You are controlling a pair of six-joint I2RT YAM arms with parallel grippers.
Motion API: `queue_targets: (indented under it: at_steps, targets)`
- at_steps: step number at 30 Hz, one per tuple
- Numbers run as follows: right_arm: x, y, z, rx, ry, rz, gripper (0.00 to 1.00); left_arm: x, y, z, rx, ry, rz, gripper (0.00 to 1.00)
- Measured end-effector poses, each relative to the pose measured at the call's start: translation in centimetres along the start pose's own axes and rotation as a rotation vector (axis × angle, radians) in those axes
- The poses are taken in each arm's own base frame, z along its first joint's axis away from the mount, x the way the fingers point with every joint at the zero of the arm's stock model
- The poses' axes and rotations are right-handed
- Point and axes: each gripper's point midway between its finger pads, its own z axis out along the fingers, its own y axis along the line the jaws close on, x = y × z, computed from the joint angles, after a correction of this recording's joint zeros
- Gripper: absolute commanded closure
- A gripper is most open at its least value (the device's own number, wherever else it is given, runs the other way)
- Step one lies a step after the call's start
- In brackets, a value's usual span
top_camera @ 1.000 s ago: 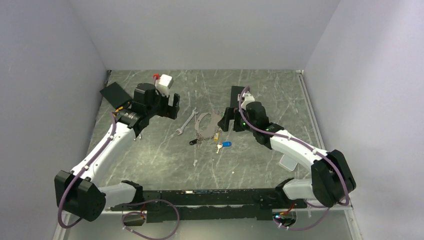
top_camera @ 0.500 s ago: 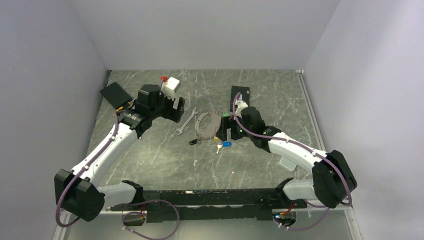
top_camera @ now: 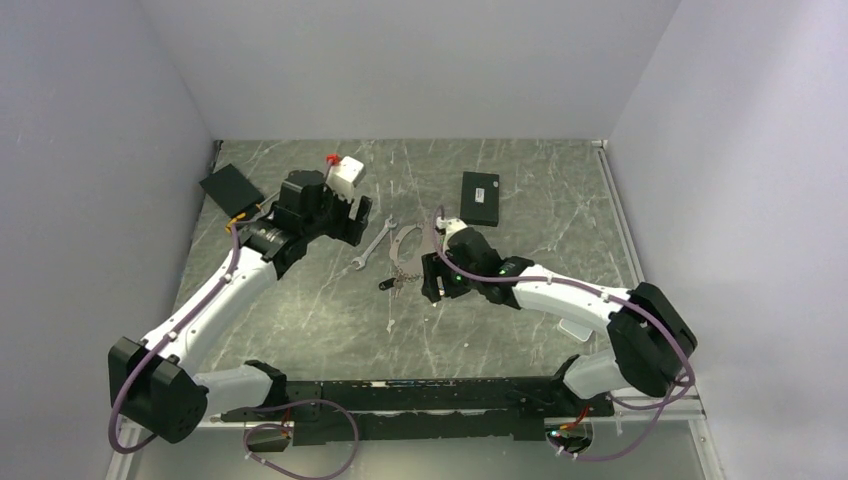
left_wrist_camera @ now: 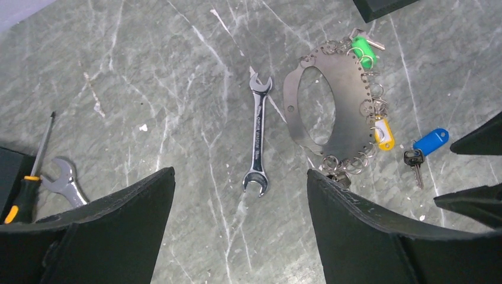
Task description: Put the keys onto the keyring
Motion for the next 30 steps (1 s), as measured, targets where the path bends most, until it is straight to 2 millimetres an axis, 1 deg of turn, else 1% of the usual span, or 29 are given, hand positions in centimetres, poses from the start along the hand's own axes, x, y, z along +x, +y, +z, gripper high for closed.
queue_targets:
  at_steps: [3,6,11,16,26,30]
  targets:
    - [-0.3,0.6,0.2,0.055,-0.007,-0.010,0.32,-0.3,0.7,-0.5,-0.041,-0.016,0.001,0.13]
    - [-0.3,0.7,0.6,0.116,-0.006,-0.006,0.40,-0.6,1.4,-1.7,-0.088,-0.044,0.001,0.14]
    - [0.9,0.1,1.2,0.191,0.028,0.005,0.51,-1.7,2.2,-3.1,-0.138,-0.098,-0.001,0.14]
    - [1.6,-1.1,2.0,0.265,0.063,0.005,0.56,-1.8,2.4,-3.2,-0.147,-0.100,-0.002,0.14]
    - [-0.7,-1.6,3.2,0.337,0.035,-0.035,0.61,-1.8,2.1,-3.2,-0.140,-0.100,0.002,0.14]
    - [-0.7,-1.9,3.9,0.360,0.051,-0.054,0.67,-1.8,2.0,-3.2,-0.139,-0.101,0.003,0.14]
